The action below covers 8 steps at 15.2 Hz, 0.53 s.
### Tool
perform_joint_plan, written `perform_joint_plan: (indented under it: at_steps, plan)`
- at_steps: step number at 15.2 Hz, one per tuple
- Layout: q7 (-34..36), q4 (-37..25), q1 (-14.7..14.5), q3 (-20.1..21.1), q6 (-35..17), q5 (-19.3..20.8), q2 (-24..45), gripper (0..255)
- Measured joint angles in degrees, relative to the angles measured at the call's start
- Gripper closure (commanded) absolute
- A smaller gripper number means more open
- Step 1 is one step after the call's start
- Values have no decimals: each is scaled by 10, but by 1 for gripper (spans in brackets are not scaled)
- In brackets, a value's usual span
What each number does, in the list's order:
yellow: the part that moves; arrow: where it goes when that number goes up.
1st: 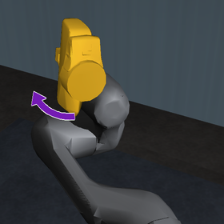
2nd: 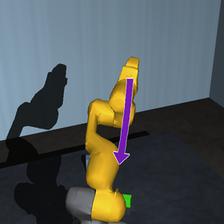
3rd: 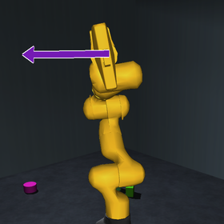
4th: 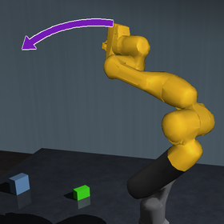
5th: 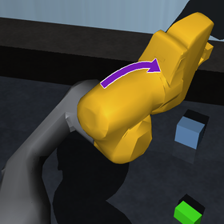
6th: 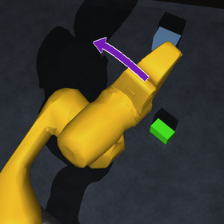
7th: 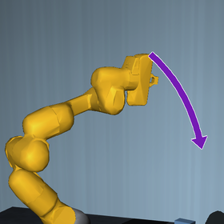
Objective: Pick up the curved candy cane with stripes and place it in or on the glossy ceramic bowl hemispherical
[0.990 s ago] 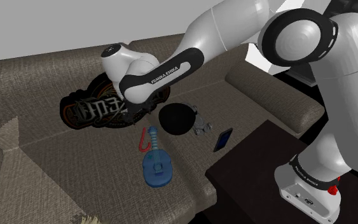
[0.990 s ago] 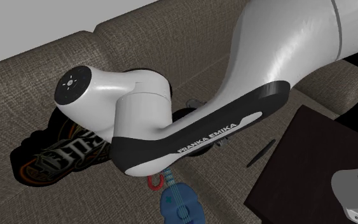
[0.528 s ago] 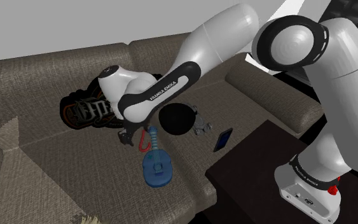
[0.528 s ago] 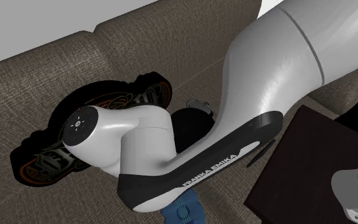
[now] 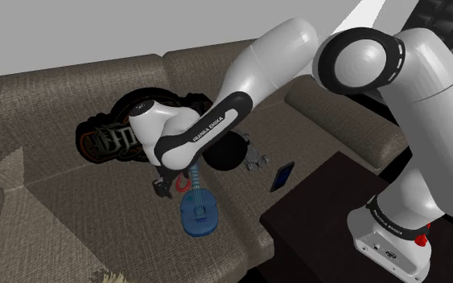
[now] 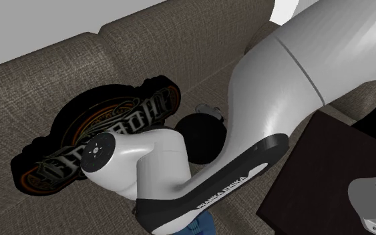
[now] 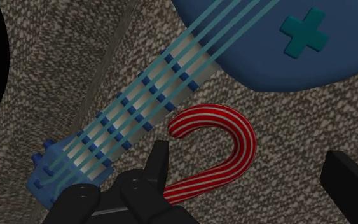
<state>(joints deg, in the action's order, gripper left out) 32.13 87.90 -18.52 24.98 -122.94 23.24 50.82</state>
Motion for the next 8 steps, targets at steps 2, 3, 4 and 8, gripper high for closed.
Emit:
perform_joint_plan:
  at_steps: [2, 3, 4, 8]
  plan:
    - [2, 2, -1, -3, -9, 3, 8, 0]
    - [2, 2, -2, -4, -12, 4, 10, 0]
    - [2, 3, -1, -4, -13, 4, 10, 0]
    - [2, 4, -1, -4, -14, 5, 10, 0]
